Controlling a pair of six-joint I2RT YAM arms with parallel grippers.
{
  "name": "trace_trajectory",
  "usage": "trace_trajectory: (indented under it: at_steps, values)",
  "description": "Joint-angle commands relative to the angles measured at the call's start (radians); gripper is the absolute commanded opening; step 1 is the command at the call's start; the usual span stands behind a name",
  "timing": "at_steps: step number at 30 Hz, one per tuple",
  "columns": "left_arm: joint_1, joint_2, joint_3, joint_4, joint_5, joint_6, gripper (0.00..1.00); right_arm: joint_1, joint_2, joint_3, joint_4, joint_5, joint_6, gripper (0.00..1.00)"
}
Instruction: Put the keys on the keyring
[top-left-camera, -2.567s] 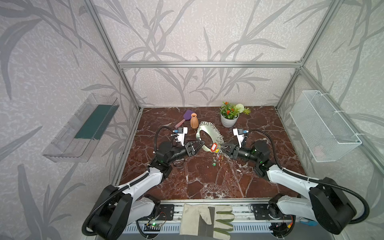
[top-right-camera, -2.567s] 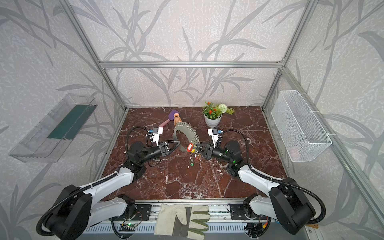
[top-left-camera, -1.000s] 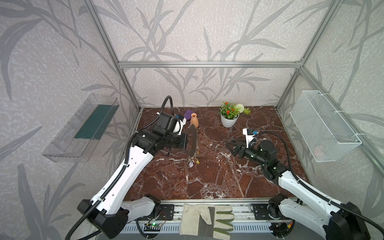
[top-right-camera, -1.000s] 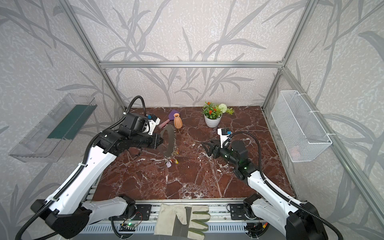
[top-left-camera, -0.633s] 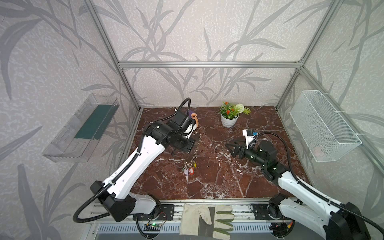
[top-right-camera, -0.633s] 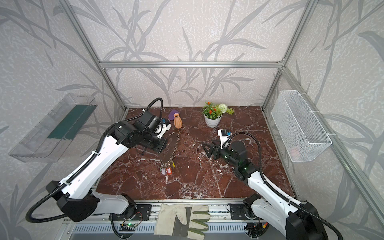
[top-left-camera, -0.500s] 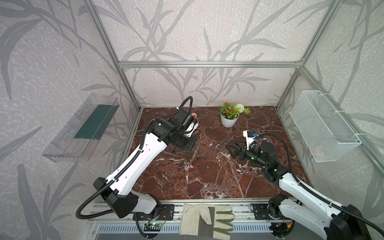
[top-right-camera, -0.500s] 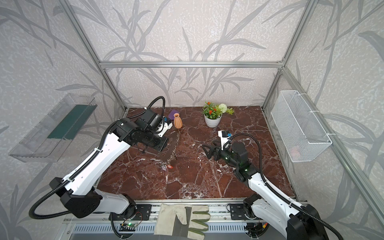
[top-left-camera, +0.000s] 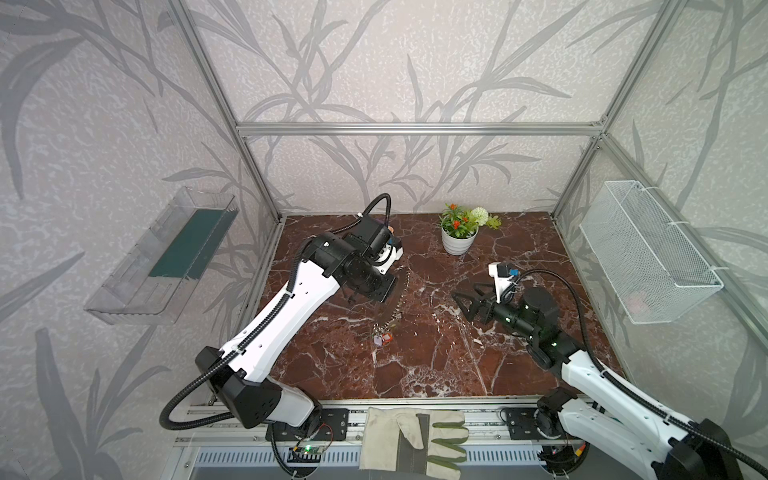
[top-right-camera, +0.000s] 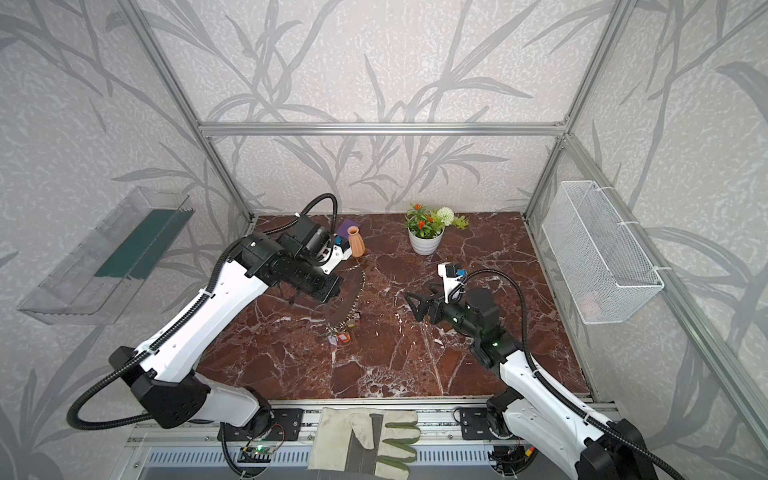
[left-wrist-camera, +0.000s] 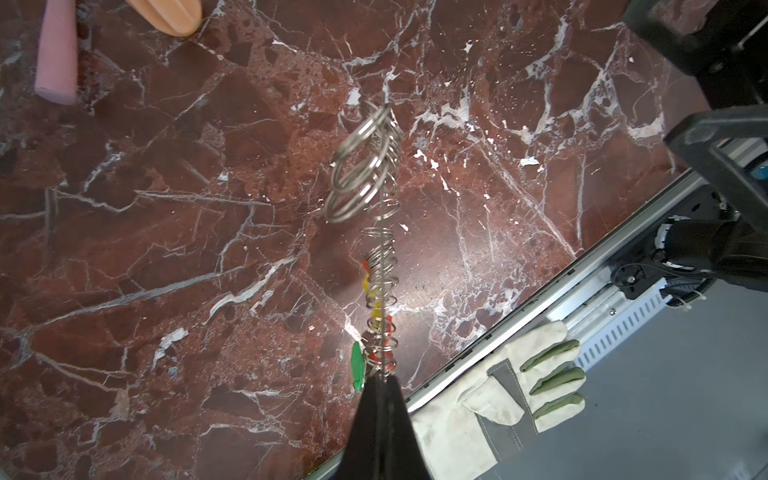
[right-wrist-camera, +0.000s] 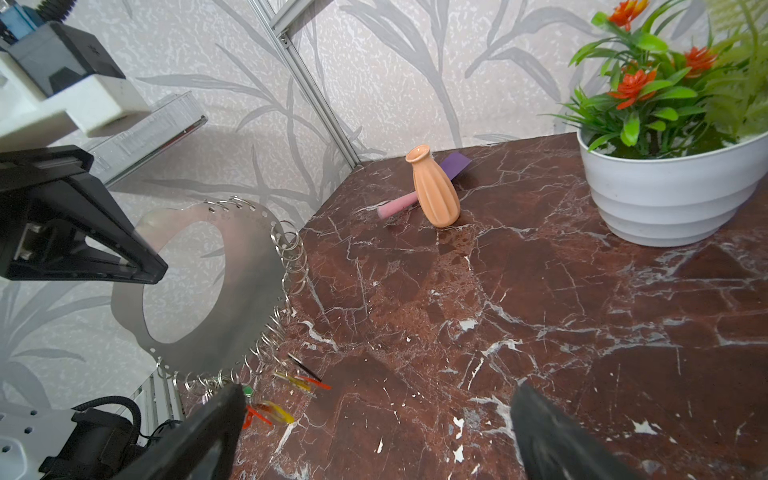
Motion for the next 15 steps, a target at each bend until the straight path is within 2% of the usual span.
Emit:
trace_trajectory:
  at_steps: [1,6,15]
  values:
    - [-0.004,-0.002,-0.006,0.058,0.097,0.015,0.0,-0.003,-0.02,-0.009,-0.005,0.013,-0.013,0.99]
    - [-0.012,0.021,-0.052,0.144,0.213,-0.017,0.0,-0.006,-0.022,-0.019,-0.014,0.057,-0.011,0.99]
    - [-0.083,0.131,-0.081,0.307,0.33,-0.097,0.0,-0.035,-0.049,-0.043,-0.016,0.102,0.01,0.99]
